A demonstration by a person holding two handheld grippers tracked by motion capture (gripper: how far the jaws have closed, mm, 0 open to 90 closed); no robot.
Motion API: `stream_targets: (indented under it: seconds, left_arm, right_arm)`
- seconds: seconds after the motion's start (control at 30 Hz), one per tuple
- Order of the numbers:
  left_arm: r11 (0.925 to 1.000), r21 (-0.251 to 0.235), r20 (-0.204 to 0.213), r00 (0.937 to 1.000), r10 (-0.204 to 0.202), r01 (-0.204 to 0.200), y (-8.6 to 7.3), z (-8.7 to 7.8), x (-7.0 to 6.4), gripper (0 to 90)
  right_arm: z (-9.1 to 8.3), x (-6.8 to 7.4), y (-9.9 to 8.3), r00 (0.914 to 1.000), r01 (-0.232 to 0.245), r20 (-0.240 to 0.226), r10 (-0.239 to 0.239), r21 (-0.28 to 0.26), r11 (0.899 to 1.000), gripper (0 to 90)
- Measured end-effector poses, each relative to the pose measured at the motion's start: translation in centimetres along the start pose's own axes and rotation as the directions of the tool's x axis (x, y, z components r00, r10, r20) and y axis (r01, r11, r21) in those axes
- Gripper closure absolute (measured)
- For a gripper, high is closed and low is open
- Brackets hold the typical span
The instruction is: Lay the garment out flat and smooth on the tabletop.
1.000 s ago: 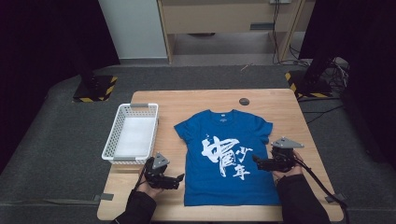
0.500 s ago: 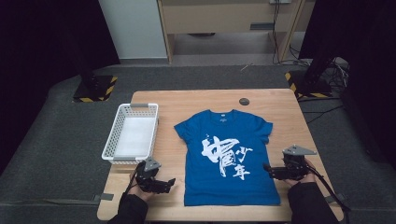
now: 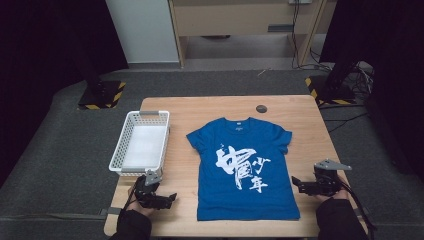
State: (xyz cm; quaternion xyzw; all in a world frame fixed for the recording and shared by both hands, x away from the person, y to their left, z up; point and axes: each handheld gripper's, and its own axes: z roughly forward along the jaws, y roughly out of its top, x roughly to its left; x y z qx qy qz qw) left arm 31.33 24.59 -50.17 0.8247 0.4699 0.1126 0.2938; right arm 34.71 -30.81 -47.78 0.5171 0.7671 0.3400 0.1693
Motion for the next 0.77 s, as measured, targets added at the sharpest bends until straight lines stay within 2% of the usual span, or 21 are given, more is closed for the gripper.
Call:
stream_targets:
  seconds: [0.17, 0.33, 0.53, 0.77]
  left_arm:
    - [0.9999, 0.014, -0.037, 0.9993, 0.010, -0.009, -0.6, -0.2, 0.6, 3.8]
    - [0.9999, 0.009, -0.050, 0.9987, -0.005, 0.005, -1.1, -0.4, 1.1, 3.8]
    - [0.9999, -0.005, -0.088, 0.9961, -0.011, 0.010, -1.9, -0.9, 2.0, 3.8]
    - [0.9988, -0.022, -0.092, 0.9947, -0.045, 0.043, -2.5, -1.1, 2.6, 3.4]
  right_arm:
    - [0.1, -0.8, -0.7, 0.9999, 0.012, 0.002, -0.012, 0.013, 1.000, 1.4]
    - [0.2, -1.2, -1.4, 0.9991, 0.041, 0.007, -0.041, 0.040, 0.998, 1.4]
    - [0.1, -1.7, -1.7, 0.9973, 0.069, 0.023, -0.069, 0.025, 0.997, 1.4]
    - [-0.1, -2.0, -2.0, 0.9969, 0.070, 0.035, -0.071, 0.014, 0.997, 1.3]
